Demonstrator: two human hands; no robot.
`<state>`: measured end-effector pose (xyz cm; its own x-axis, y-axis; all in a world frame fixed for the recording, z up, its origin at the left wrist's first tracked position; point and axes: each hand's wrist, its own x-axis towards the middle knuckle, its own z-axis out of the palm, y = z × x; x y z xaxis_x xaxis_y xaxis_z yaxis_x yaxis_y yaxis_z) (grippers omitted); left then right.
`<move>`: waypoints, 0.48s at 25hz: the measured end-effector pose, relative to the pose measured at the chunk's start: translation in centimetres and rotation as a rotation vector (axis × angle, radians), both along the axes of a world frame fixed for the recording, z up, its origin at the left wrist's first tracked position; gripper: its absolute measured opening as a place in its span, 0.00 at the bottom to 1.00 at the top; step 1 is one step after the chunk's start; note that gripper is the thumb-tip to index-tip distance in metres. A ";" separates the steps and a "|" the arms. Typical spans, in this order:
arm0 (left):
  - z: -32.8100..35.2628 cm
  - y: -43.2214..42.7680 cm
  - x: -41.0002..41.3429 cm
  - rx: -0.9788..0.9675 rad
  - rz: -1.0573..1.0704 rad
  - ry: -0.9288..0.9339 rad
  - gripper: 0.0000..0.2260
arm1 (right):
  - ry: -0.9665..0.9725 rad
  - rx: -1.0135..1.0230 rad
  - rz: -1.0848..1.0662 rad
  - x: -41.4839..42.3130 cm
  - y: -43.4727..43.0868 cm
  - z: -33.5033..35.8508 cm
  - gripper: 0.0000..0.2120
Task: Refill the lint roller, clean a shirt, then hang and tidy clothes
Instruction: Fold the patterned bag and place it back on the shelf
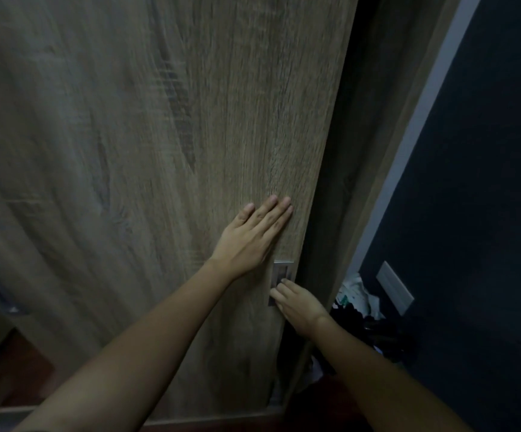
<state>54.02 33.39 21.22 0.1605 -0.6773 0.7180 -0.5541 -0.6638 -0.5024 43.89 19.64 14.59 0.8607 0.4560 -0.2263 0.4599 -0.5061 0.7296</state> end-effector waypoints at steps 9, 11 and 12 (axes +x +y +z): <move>-0.1 -5.6 -1.1 -0.008 -0.014 0.008 0.34 | 0.009 0.021 -0.047 -1.2 -5.0 0.3 0.24; 0.0 -6.3 -1.4 -0.008 -0.019 0.005 0.33 | 0.011 0.002 -0.052 -1.2 -5.7 0.2 0.24; 0.1 -6.6 -1.6 -0.011 -0.022 0.001 0.33 | 0.013 -0.011 -0.057 -1.3 -6.0 0.2 0.23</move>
<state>52.44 26.77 21.28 0.1466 -0.6726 0.7253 -0.5692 -0.6571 -0.4943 42.58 13.63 14.76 0.8823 0.4035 -0.2423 0.4400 -0.5240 0.7293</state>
